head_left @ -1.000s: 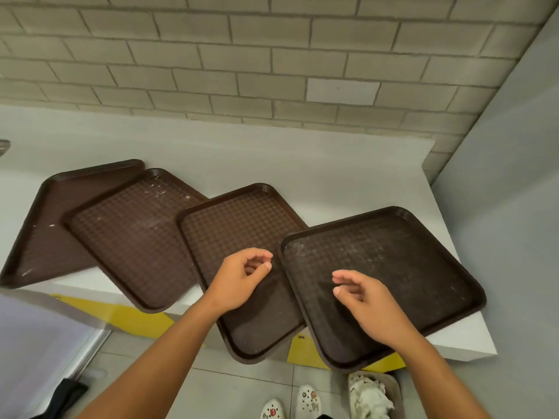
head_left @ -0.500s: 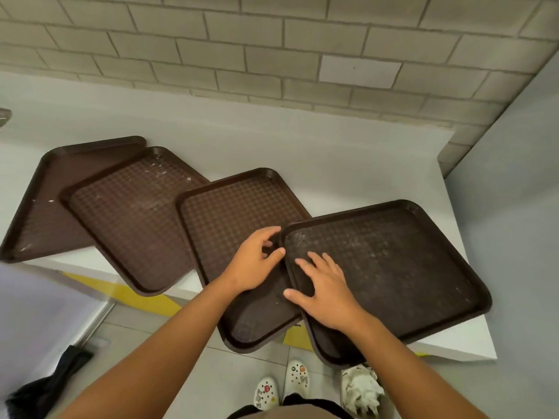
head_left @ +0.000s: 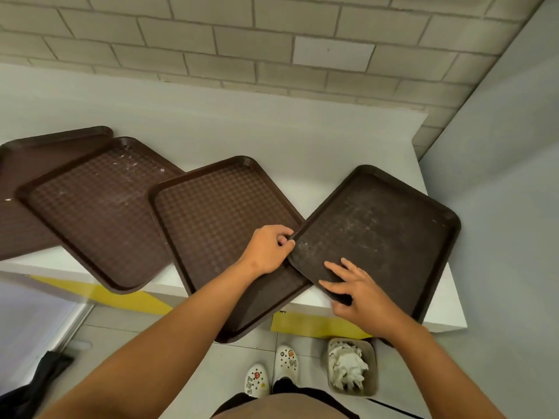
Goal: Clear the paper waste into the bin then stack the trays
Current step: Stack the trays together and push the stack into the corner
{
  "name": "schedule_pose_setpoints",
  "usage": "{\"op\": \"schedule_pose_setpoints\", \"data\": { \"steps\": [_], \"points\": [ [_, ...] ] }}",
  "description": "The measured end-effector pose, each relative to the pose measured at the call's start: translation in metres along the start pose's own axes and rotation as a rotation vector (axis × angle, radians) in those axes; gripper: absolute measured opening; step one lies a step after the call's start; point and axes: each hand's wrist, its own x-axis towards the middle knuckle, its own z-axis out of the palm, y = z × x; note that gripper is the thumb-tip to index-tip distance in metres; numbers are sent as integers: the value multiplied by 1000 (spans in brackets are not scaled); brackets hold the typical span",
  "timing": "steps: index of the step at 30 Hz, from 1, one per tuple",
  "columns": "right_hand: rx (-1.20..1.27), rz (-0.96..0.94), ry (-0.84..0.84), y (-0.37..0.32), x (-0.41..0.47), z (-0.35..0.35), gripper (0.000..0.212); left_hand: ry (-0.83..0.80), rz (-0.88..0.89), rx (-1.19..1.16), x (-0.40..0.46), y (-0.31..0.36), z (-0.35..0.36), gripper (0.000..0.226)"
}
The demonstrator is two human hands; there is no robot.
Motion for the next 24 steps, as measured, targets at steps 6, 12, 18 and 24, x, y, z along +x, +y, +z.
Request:
{"op": "schedule_pose_setpoints", "data": {
  "steps": [6, 12, 18, 24],
  "points": [
    [-26, 82, -65, 17, -13, -19, 49, -16, -27, -2, -12, 15, 20, 39],
    [71, 94, 30, -1, 0, -13, 44, -48, -79, -57, -30, 24, 38, 38],
    [150, 101, 135, 2, 1, -4, 37, -143, -51, -85, -52, 30, 50, 34],
    [51, 71, 120, 15, -2, -2, 31, -45, -10, -73, -49, 16, 29, 20]
  ]
}}
